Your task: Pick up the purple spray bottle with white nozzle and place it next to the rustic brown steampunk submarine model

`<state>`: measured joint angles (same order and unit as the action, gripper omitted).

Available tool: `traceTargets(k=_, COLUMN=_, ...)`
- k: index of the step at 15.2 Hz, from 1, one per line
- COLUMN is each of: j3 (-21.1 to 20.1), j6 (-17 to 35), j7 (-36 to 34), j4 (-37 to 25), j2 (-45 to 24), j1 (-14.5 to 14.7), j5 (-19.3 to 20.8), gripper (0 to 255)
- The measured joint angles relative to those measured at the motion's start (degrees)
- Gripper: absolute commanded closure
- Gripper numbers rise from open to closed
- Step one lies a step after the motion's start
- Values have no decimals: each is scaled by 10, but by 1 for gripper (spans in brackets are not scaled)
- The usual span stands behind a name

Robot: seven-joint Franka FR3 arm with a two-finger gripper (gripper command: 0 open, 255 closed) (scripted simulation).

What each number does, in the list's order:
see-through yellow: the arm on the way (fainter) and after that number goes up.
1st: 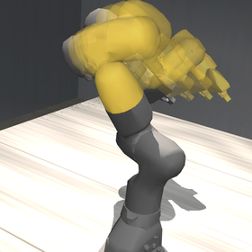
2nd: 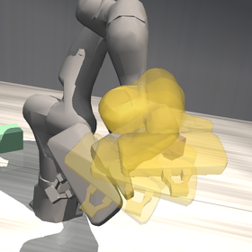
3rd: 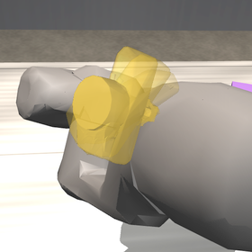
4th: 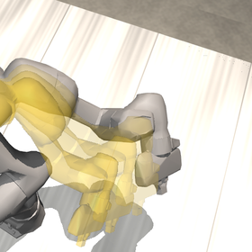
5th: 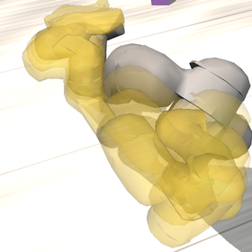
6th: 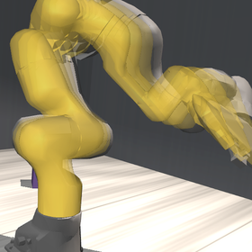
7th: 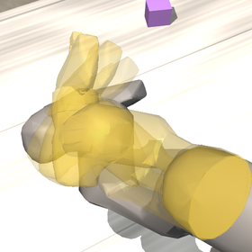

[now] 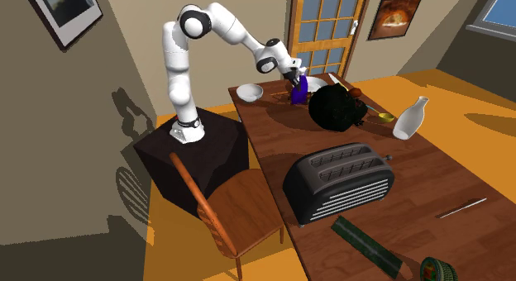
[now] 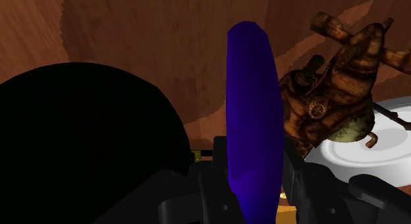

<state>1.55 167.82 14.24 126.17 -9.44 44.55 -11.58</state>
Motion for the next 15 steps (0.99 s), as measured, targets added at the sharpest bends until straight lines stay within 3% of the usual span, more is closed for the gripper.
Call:
traceTargets(k=11, j3=-35, j6=76, j7=45, j4=13, j2=-62, j1=-25, j5=-46, gripper=255)
traceTargets(k=15, j3=-39, j6=82, j7=48, j4=14, j2=-67, j1=-28, j5=-49, gripper=255)
